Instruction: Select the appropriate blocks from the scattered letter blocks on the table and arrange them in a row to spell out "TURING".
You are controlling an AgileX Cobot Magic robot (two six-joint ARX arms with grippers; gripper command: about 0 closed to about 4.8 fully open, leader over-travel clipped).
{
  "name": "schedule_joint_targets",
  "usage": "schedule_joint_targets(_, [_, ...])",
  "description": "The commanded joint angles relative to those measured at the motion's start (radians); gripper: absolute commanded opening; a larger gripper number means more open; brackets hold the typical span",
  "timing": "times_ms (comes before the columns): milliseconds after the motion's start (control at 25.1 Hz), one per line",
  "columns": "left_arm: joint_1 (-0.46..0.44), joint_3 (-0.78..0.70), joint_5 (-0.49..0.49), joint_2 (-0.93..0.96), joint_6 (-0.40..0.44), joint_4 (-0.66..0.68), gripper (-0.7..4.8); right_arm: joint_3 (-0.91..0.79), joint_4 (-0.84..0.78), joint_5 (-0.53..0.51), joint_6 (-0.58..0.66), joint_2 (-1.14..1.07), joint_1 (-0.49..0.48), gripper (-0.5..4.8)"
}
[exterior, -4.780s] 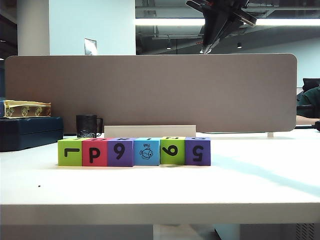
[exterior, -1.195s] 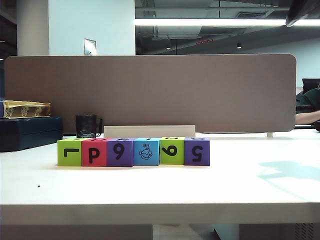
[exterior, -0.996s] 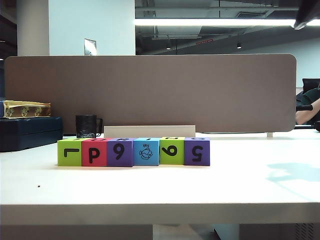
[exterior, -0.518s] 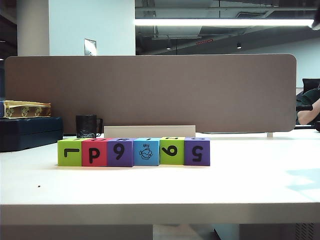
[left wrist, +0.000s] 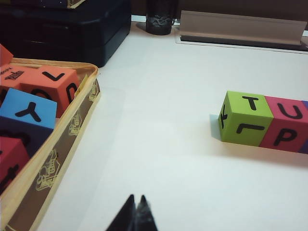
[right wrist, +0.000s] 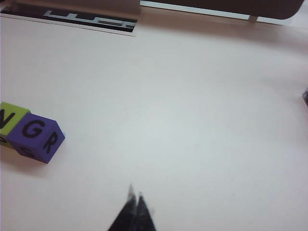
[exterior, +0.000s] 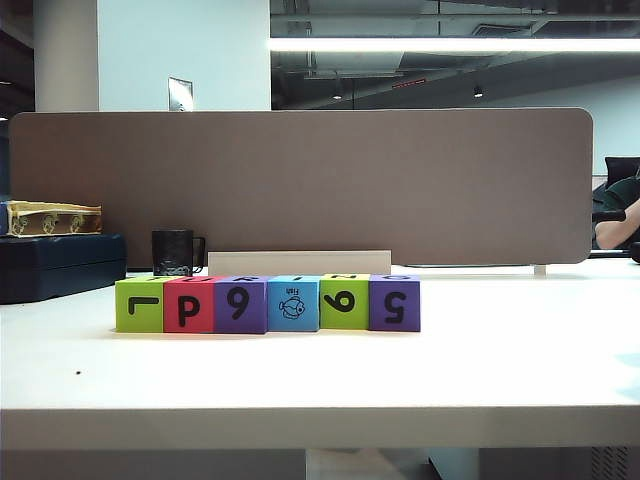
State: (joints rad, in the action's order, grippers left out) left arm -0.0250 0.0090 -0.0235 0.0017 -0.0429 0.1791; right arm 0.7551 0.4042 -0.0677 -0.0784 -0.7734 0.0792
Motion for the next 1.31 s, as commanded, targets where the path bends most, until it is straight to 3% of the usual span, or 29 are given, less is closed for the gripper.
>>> schedule_joint_targets(40, [0.000, 0.001, -0.003, 0.000, -0.002, 0.005, -0.05, -0.048, -0.029, 0.018, 0.003, 0.061, -0.003, -0.01])
schedule_joint_targets(1315, [0.000, 0.001, -0.003, 0.000, -0.002, 0.005, -0.05, -0.476, -0.143, 0.050, 0.028, 0.608, -0.065, -0.01])
